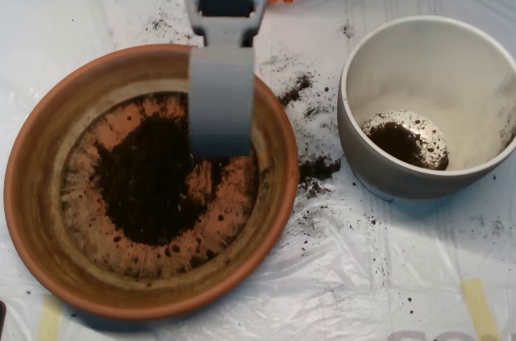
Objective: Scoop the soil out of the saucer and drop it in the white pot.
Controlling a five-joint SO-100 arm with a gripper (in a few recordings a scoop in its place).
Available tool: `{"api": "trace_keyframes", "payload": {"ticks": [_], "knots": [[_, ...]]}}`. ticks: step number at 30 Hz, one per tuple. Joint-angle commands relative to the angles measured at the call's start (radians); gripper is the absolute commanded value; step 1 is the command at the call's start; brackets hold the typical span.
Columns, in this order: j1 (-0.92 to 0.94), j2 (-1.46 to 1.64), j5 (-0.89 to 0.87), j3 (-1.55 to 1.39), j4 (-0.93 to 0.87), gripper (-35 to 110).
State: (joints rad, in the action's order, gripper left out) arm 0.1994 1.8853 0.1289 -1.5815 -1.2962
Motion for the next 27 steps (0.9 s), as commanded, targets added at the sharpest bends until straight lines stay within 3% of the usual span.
{"api": "trace_keyframes", "payload": {"ticks": [1, 7, 13, 27], "knots": [[0.086, 0.115, 0.021, -0.13, 0.097, 42], [0.186, 0.087, 0.011, -0.33, 0.236, 43], [0.253, -0.087, 0.014, -0.347, 0.293, 45], [0.252, -0.434, 0.052, -0.13, 0.219, 52]]}}
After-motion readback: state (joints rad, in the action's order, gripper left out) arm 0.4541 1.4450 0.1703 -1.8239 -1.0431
